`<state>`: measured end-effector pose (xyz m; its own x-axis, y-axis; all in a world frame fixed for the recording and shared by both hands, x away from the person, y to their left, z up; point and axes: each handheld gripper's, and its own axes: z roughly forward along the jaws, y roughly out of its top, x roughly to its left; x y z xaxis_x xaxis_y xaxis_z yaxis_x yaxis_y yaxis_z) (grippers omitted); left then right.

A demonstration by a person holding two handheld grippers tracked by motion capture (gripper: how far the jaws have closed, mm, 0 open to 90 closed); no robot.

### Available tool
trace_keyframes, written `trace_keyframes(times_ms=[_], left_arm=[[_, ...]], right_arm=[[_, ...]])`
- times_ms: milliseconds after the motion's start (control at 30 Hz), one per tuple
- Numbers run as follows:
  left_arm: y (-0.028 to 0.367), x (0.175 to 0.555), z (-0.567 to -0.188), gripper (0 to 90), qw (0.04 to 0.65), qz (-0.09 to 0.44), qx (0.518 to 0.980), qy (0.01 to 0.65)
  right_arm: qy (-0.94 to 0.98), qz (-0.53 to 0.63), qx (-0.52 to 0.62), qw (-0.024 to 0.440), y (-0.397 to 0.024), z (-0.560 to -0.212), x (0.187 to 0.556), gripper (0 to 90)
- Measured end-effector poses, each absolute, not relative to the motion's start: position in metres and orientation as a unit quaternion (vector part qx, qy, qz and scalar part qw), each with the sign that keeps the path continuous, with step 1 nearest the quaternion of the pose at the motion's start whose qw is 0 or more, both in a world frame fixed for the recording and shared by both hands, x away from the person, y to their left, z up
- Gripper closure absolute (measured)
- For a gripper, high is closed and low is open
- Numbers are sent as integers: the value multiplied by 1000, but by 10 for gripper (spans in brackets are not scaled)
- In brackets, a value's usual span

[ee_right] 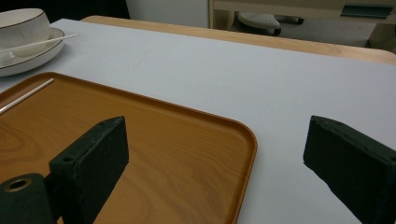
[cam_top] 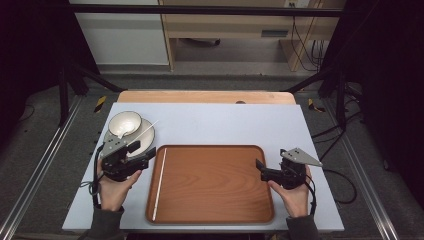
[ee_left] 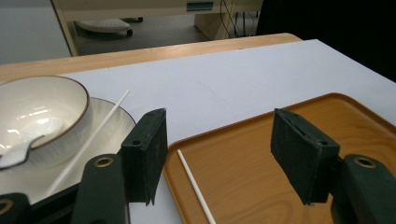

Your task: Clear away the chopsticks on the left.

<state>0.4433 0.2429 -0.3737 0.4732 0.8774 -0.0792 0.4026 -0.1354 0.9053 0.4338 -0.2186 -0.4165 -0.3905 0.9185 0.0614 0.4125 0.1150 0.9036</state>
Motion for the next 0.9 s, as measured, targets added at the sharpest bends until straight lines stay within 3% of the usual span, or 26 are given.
trace_keyframes(times_ms=[400,900], left_arm=[[276,452,-389,289,446,264,733,440],[318,475,-403,266,422,272,739,450]], right_arm=[[695,461,478,274,-219,-417,434,69],[701,458,475,271,-218,-420,437,70]])
